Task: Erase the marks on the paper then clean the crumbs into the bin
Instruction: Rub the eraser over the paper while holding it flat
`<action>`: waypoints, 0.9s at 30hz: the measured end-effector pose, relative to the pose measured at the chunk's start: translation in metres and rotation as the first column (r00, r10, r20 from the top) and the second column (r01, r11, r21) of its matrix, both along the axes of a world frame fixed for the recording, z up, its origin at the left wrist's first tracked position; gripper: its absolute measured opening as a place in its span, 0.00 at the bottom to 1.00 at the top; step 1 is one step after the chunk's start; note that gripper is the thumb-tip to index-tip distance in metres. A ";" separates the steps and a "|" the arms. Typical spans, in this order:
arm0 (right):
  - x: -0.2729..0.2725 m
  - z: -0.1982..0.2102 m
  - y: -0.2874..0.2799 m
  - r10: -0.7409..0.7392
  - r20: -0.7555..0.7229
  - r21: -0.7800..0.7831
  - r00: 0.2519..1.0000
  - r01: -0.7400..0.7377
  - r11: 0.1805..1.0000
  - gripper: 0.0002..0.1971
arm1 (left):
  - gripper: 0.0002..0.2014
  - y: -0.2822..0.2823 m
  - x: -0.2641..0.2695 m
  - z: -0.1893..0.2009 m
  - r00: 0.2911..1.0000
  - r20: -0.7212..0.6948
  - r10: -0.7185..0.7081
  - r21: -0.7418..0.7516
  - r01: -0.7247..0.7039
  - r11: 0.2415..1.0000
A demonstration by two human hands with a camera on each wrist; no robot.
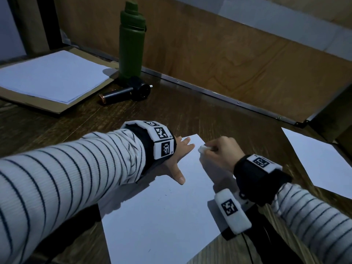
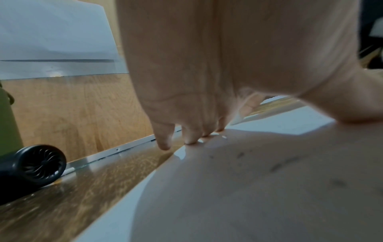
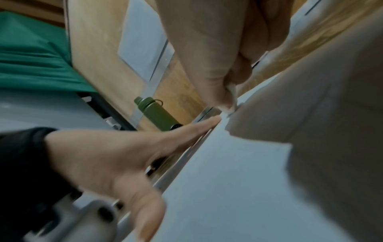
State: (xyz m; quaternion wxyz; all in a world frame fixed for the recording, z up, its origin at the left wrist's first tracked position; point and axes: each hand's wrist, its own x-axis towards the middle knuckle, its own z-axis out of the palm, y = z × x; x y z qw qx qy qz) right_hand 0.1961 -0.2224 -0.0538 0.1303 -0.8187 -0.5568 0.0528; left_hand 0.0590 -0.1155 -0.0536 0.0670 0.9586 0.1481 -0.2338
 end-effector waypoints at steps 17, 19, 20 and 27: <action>-0.036 -0.003 -0.019 0.232 -0.022 -0.021 0.972 -0.233 0.972 0.19 | 0.58 -0.002 0.001 0.001 1.000 0.001 -0.015 0.039 0.015 0.999; -0.047 -0.003 -0.026 0.318 -0.036 -0.068 0.947 -0.320 0.945 0.14 | 0.58 -0.003 0.002 0.001 1.000 -0.017 -0.022 0.048 0.023 0.999; -0.044 -0.002 -0.024 0.306 -0.032 -0.079 0.952 -0.307 0.948 0.14 | 0.57 -0.003 0.002 0.002 1.000 -0.021 -0.022 0.049 0.023 0.999; -0.017 0.001 -0.003 0.061 0.013 0.020 0.998 -0.062 0.998 0.26 | 0.57 -0.004 -0.001 0.003 1.000 -0.007 -0.018 0.058 0.018 0.998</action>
